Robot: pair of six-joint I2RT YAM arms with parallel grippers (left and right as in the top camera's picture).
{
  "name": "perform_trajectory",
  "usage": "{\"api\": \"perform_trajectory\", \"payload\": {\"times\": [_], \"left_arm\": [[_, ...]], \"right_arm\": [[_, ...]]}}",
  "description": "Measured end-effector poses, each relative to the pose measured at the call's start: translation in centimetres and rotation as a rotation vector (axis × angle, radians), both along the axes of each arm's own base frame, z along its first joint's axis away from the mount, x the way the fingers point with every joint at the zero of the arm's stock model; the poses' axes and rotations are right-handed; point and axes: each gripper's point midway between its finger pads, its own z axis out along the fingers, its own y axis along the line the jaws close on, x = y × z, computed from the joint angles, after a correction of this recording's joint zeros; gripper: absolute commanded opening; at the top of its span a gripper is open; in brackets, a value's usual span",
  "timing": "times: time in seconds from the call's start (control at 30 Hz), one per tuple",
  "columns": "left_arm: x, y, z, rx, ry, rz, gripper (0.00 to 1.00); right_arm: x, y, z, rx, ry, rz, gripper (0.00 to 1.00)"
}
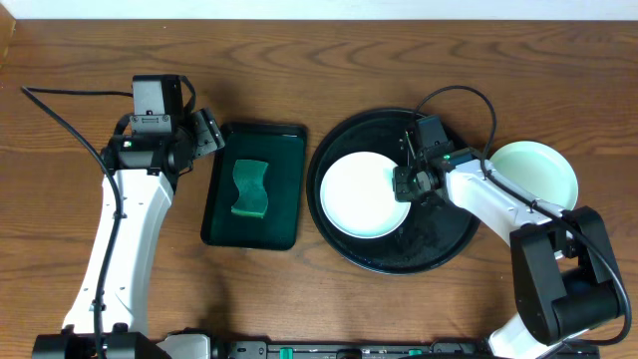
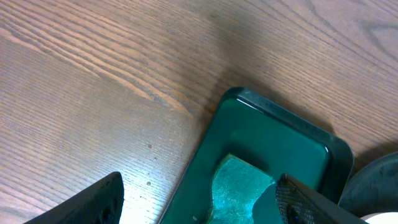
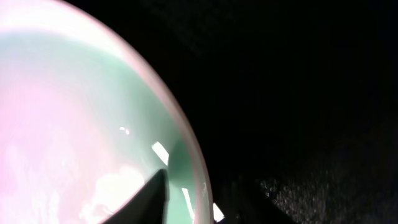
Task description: Clean dirty plates on tray and stack at the side
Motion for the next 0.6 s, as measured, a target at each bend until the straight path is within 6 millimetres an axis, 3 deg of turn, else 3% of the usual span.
{"api": "perform_trajectory", "payload": {"times": [0.07,0.27,0.6], "left_arm": [[-0.01,0.00,-0.01,0.000,0.000,0.000,0.78],[0.00,0.00,0.00,0.000,0.000,0.000,0.78],[-0.01,0.00,-0.01,0.000,0.000,0.000,0.79]], "right_arm": [[0.01,-0.02,0.00,-0.002,-0.001,0.002,0.07],[0.07,-0.18,-0.01,-0.010,-0.004,-0.002,0.01],[0.08,-0.17,0.06,-0.010,-0.006,0.000,0.01]]}}
